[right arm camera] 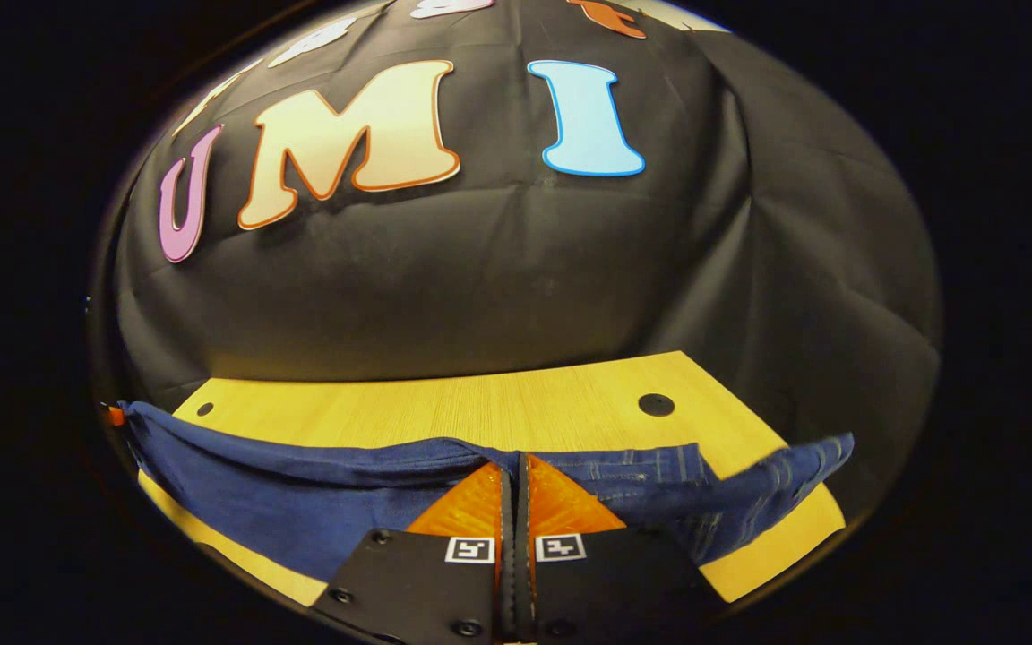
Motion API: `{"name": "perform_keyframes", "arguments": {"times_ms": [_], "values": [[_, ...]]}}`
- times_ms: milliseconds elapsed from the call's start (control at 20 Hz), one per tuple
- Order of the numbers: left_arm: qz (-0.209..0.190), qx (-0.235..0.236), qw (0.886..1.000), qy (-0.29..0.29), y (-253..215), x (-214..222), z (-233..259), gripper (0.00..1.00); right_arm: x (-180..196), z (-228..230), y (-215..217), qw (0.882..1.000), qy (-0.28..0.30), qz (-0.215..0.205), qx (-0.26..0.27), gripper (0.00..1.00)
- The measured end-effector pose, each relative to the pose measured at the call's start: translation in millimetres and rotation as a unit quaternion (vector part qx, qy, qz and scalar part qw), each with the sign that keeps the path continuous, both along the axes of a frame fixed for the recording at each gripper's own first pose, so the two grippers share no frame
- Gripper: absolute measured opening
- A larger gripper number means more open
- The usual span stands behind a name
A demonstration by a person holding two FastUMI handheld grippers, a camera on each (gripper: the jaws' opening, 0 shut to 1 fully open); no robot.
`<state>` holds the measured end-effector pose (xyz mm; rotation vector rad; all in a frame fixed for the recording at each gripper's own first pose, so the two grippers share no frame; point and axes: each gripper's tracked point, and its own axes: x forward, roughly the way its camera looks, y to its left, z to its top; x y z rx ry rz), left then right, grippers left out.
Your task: Grasp the waist and the cuffs of the jeans and fold them to make the two legs overlap; first hold the waist and fold one-third of the jeans toward the cuffs, then hold the cuffs and fold the remaining one-third in the same direction to finish folding.
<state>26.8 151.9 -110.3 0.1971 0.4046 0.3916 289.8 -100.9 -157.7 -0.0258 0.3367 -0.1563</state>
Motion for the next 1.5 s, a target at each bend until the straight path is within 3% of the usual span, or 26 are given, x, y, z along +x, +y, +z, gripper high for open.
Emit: {"name": "perform_keyframes", "arguments": {"times_ms": [200,500,550,600,750,800,950,1100,1150,1200,1300,1350,1400,1450,1500], "values": [[0.018,0.002,1.000,-0.002,0.8,0.4,5.5,0.00,34.7,-36.4,-1.5,1.000,-0.006,-0.004,0.024,0.02],[0.020,0.027,0.999,-0.005,-0.7,-1.0,9.7,0.00,46.9,-68.4,-5.7,0.997,0.013,-0.019,0.068,0.05],[0.015,0.016,1.000,-0.005,-6.3,0.6,10.5,0.05,48.6,-68.3,-8.9,0.997,0.017,-0.020,0.075,0.17],[0.011,0.001,1.000,-0.011,-11.5,3.8,7.2,0.10,43.0,-65.2,-10.6,0.996,0.019,-0.016,0.088,0.37],[0.004,-0.028,0.999,-0.021,-24.0,-9.0,9.9,1.00,27.9,-53.9,-25.9,0.992,0.032,-0.024,0.119,0.99],[0.002,-0.032,0.999,-0.020,-28.1,-13.0,9.0,0.95,21.2,-45.8,-35.7,0.991,0.031,-0.032,0.126,0.99],[-0.002,-0.038,0.999,-0.017,-40.6,-24.9,10.3,0.96,1.4,-17.4,-83.6,0.990,0.017,-0.067,0.126,0.93],[-0.013,-0.050,0.998,-0.018,-54.5,-34.5,11.1,0.96,-20.4,-12.1,-141.9,0.987,0.019,-0.112,0.111,0.98],[-0.015,-0.050,0.999,-0.017,-55.9,-35.2,11.9,0.96,-28.4,-14.2,-162.0,0.985,0.025,-0.129,0.116,0.93],[-0.015,-0.048,0.999,-0.015,-59.0,-38.2,11.2,0.96,-37.1,-18.9,-177.3,0.981,0.032,-0.143,0.125,0.98],[-0.018,-0.043,0.999,-0.014,-65.2,-41.3,15.2,0.96,-49.4,-29.9,-197.0,0.977,0.043,-0.157,0.139,0.93],[-0.019,-0.041,0.999,-0.012,-67.6,-41.9,17.2,0.96,-51.7,-38.5,-205.3,0.976,0.055,-0.160,0.139,0.98],[-0.020,-0.039,0.999,-0.012,-70.5,-43.6,17.9,0.96,-50.4,-51.2,-209.8,0.976,0.067,-0.158,0.134,0.93],[-0.022,-0.040,0.999,-0.012,-74.2,-44.7,18.8,0.96,-52.5,-63.2,-215.2,0.975,0.081,-0.160,0.128,0.98],[-0.024,-0.044,0.999,-0.011,-79.6,-46.9,18.5,0.96,-56.0,-72.2,-216.5,0.975,0.092,-0.157,0.129,0.93]]}}
